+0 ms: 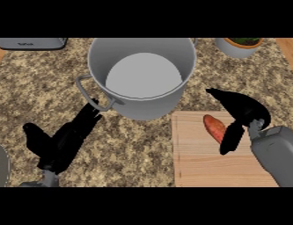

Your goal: Pick the sweet potato from the cutting board and place it in the pot

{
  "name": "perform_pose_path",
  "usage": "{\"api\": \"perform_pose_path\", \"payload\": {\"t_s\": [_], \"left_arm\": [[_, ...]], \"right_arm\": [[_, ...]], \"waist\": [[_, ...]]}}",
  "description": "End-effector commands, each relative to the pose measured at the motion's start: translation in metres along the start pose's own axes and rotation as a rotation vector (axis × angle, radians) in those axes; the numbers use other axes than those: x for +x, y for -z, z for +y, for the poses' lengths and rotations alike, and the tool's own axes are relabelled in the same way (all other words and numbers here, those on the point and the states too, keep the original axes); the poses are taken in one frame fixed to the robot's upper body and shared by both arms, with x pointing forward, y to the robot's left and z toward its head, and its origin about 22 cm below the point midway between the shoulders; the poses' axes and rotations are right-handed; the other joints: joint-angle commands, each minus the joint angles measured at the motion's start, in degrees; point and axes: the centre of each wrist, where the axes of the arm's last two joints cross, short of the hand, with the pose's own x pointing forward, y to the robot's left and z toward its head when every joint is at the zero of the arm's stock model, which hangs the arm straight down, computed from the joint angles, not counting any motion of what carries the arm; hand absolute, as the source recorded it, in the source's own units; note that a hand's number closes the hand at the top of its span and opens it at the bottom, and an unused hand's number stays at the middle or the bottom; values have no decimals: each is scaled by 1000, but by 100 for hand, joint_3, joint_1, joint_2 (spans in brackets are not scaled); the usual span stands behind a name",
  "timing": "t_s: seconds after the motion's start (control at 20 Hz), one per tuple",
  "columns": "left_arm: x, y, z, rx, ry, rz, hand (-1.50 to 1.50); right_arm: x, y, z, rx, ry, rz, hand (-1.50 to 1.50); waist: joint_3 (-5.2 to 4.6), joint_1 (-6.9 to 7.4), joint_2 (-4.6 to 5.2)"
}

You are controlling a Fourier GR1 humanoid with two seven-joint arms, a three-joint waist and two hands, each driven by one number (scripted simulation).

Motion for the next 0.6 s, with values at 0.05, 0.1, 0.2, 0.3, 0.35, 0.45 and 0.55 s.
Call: {"api": "perform_pose_path", "payload": {"t_s": [0.05,0.1,0.2,0.3,0.35,0.45,0.55], "left_arm": [[9,11,7,3,-4,-6,0],[-6,24,-10,-8,-9,4,0],[-11,-9,3,0,-8,12,0],[14,-5,7,-3,9,-18,0],[8,10,-2,5,1,-10,0],[1,1,9,2,11,-11,0],[-10,8,-10,19,-7,-1,0]], "right_arm": [[-8,1,13,19,-34,15,-150],[-15,17,12,16,-39,11,-150],[1,10,23,23,-31,21,-150],[-18,11,14,21,-33,30,-150],[-28,2,25,27,-27,28,-150],[-38,11,2,23,-32,37,-150],[-11,24,40,22,-61,35,-150]], "waist": [[0,-16,-1],[1,-9,7],[0,4,-3],[1,0,-2],[0,-24,-2],[0,-5,1],[1,3,4]]}}
